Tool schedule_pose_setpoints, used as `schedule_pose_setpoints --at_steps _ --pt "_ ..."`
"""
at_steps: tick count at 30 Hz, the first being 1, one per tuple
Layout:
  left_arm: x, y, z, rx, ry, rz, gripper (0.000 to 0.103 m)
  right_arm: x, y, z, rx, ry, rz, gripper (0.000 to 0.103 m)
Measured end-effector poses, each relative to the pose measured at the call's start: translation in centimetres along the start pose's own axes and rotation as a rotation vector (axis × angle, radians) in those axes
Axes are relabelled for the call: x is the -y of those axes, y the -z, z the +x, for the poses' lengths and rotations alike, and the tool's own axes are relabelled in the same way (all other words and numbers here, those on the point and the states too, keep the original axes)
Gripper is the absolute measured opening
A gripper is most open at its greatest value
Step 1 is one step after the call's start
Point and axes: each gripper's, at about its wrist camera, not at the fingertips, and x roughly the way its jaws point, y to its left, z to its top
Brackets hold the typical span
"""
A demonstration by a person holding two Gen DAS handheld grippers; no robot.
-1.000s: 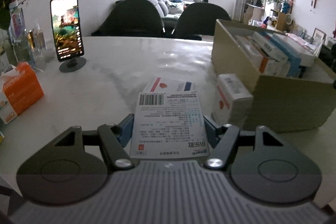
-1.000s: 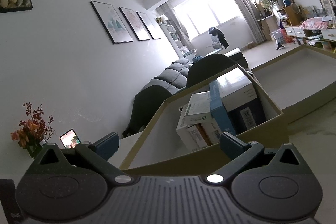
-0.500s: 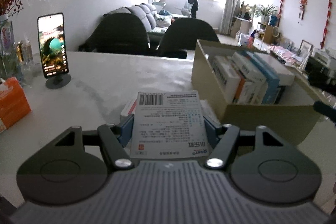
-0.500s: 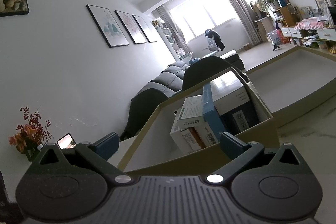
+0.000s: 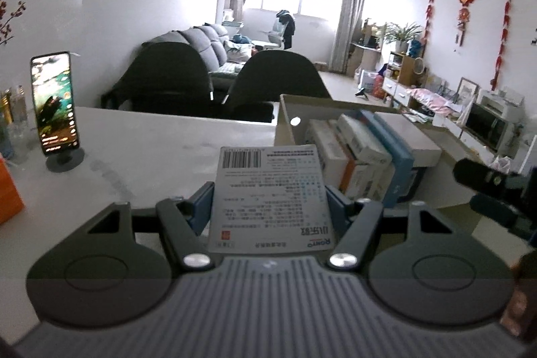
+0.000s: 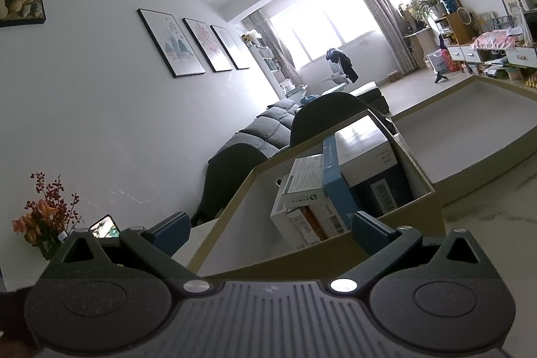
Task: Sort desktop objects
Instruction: 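Lift the leaflet with the left gripper and carry it over the beige box, then lower the leaflet into the beige box and open the left gripper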
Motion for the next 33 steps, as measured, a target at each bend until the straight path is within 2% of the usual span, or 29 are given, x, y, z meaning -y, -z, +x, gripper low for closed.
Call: schedule_pose_setpoints --at_steps 15,33 --pt "1.9 -1.4 3.1 -0.023 0.088 0.021 0.067 0.6 -0.6 0.0 0.032 0.045 -0.011 0.102" --pt "5.1 -3.9 9.1 -0.102 0.173 0.066 0.067 1.9 -1.8 0.3 0.064 0.103 -0.013 0.102"
